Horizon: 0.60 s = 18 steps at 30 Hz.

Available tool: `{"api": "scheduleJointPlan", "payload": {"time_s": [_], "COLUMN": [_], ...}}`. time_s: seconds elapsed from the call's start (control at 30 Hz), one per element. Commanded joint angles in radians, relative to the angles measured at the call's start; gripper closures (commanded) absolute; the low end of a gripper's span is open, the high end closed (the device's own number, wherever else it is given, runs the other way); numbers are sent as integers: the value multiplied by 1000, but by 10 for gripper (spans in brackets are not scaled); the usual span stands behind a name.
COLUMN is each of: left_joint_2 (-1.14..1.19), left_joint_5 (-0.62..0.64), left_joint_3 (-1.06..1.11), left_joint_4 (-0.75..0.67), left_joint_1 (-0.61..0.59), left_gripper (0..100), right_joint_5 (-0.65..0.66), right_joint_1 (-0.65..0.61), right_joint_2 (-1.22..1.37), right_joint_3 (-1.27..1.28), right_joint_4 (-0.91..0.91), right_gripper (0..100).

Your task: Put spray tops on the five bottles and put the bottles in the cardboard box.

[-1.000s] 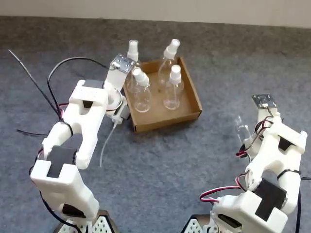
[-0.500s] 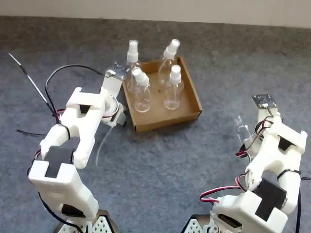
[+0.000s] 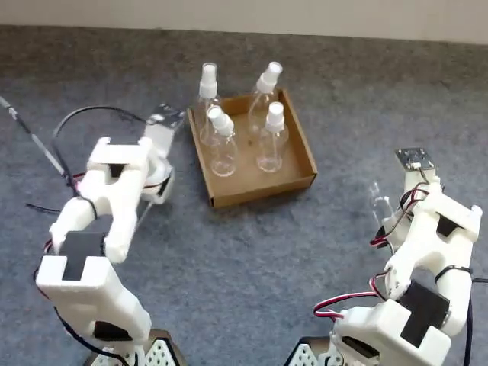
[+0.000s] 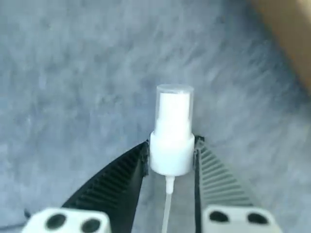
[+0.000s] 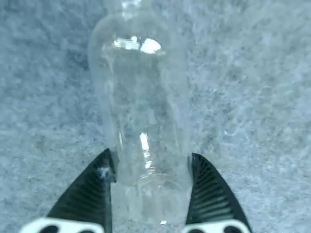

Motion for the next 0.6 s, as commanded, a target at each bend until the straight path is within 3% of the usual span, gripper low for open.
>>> {"api": "scheduleJointPlan", "payload": {"time_s": [0.0,0.1,0.27,0.57], "left_joint_2": [-18,-19,-117,-314], "left_joint_5": [-78,-91,-87,-84], "left_joint_3": [-44,-45,-38,-48], "left_joint_4": [233,307,331,319], "left_joint_1": [-77,-84,-84,-81], "left_gripper": [859,855,760,755], "right_joint_5": [-8,-12,-9,-8], "right_joint_1": [4,4,-2,-4], "right_joint_2": [2,4,4,4], "right_joint_3": [-24,-24,-13,-13], "right_joint_4": [-8,-8,21,21], "right_gripper": [989,988,988,988]}}
